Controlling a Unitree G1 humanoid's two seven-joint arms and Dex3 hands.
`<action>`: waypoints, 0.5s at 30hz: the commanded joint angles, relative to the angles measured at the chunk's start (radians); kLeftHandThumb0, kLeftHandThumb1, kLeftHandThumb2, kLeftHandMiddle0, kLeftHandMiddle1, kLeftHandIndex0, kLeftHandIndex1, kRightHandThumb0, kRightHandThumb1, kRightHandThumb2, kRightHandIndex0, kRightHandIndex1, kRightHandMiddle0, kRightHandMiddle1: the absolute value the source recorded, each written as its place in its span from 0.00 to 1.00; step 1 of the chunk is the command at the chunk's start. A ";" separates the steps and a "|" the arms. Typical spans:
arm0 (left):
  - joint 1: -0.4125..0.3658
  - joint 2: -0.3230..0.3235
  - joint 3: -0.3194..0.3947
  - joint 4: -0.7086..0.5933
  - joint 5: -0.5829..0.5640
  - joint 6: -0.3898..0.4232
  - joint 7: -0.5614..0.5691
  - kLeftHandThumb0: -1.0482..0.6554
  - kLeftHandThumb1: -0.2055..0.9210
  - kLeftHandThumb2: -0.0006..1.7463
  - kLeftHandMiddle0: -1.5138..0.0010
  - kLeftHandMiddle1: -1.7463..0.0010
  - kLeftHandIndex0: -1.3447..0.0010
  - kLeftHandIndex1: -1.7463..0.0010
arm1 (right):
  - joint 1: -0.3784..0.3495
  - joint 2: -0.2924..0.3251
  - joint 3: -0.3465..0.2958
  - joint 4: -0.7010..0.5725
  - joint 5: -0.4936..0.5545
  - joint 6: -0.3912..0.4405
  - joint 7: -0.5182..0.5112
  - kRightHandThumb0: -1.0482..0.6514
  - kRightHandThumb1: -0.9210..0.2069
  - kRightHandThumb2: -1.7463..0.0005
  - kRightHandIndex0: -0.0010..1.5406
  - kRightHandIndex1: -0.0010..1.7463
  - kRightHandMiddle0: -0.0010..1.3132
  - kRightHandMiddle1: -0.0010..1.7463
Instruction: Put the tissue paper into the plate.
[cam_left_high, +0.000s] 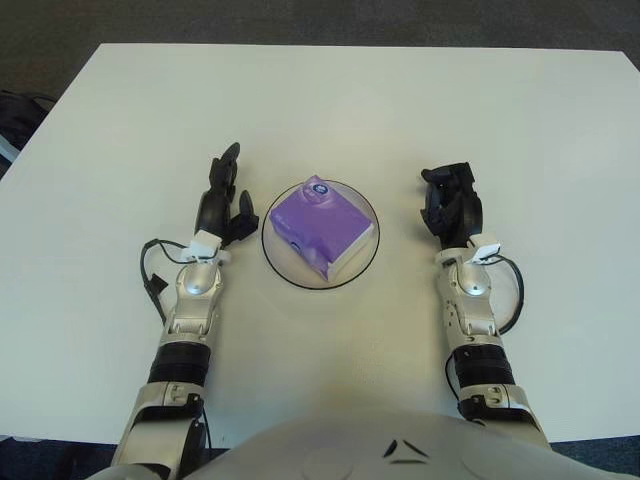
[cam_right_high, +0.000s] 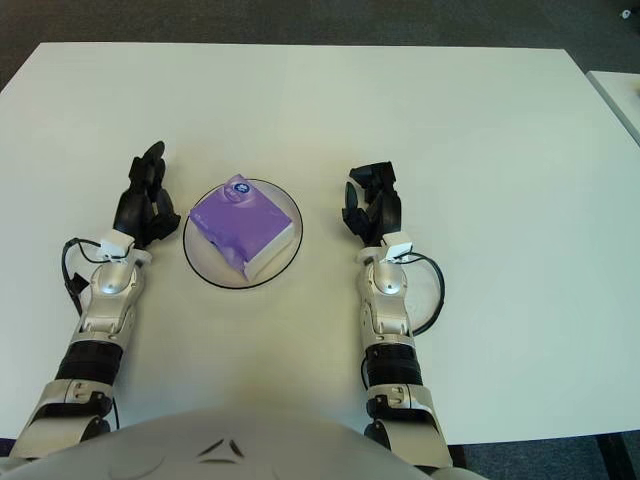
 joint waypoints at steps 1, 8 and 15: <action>0.081 -0.021 -0.018 -0.008 0.023 0.020 0.013 0.24 1.00 0.52 0.84 0.96 1.00 0.63 | 0.114 0.002 -0.016 0.073 0.021 0.118 -0.007 0.41 0.00 0.70 0.24 0.57 0.14 1.00; 0.106 -0.023 -0.029 -0.041 0.028 0.017 0.010 0.24 1.00 0.51 0.83 0.96 1.00 0.62 | 0.116 0.000 -0.014 0.070 0.016 0.118 -0.010 0.41 0.00 0.70 0.23 0.57 0.14 1.00; 0.122 -0.026 -0.034 -0.057 0.019 0.009 0.006 0.25 1.00 0.51 0.82 0.96 1.00 0.60 | 0.120 0.000 -0.013 0.064 0.017 0.119 -0.007 0.41 0.00 0.70 0.23 0.57 0.14 1.00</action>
